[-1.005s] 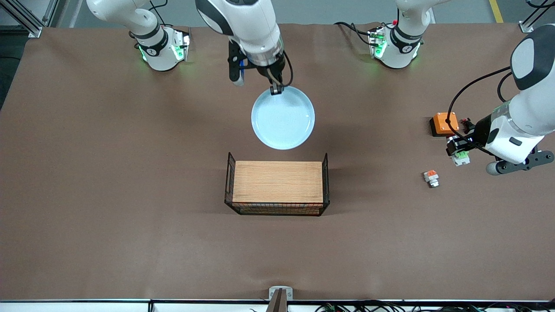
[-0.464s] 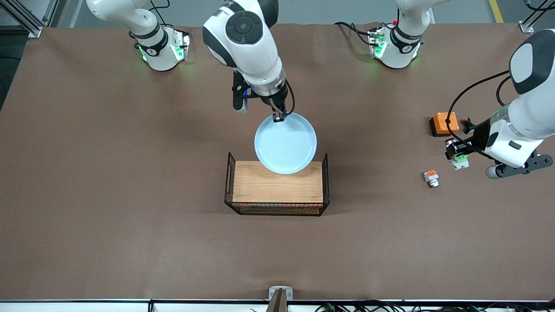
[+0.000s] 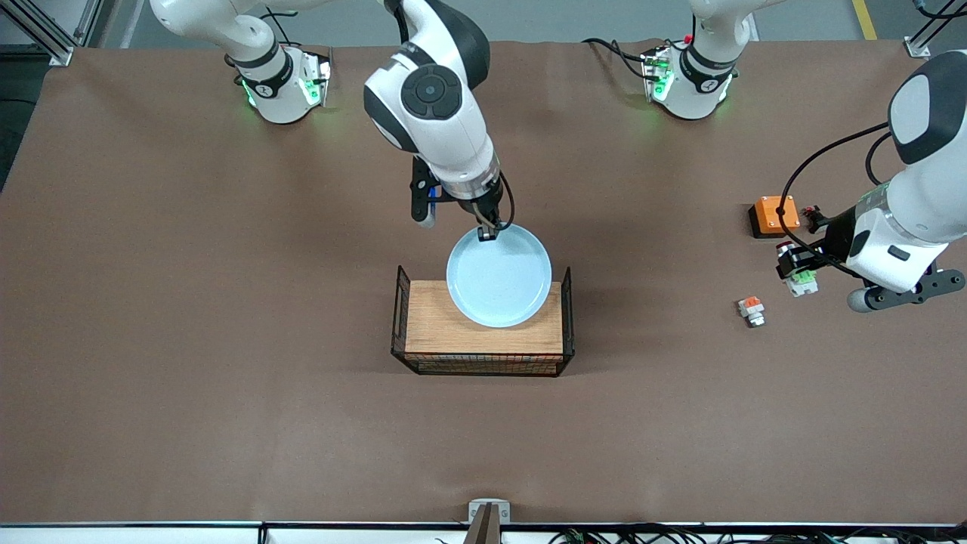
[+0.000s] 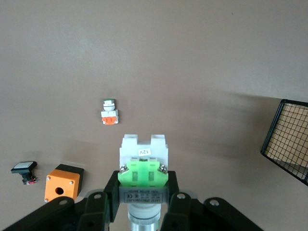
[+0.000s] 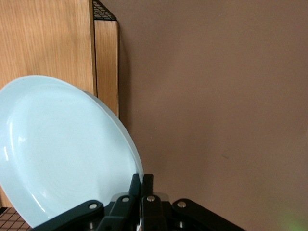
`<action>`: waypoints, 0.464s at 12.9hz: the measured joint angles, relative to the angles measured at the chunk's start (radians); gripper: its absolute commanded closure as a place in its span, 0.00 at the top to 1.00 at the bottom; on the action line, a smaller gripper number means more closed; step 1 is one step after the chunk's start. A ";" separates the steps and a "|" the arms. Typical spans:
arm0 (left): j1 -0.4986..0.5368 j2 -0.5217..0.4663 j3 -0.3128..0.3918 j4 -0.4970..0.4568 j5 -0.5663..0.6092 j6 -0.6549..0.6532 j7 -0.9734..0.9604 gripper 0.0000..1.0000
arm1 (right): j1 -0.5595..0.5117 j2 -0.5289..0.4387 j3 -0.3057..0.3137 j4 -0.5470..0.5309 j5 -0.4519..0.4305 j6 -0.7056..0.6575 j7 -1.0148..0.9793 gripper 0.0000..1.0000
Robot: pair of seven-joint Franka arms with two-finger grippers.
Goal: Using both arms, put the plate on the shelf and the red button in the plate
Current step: 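Lower the plate into the box with the right gripper while the left gripper approaches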
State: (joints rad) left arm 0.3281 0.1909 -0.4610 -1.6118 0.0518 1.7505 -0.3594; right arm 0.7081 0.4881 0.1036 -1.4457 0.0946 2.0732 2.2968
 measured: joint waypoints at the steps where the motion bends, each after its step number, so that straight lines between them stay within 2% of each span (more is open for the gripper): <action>1: 0.000 0.000 0.000 0.001 0.000 0.000 0.000 0.01 | 0.000 0.009 0.000 0.000 -0.002 0.003 0.000 0.02; 3: -0.006 0.000 -0.001 0.008 0.000 0.001 -0.005 0.01 | -0.001 0.027 -0.001 0.001 -0.009 0.016 -0.002 0.02; 6: -0.064 0.000 -0.004 0.047 -0.001 0.004 -0.129 0.01 | -0.017 0.055 -0.003 0.001 -0.020 0.033 -0.007 0.03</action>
State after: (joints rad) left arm 0.2639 0.1913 -0.4647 -1.5648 0.0508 1.7548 -0.4883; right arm 0.6914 0.5436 0.1011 -1.4444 0.0742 2.1059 2.2897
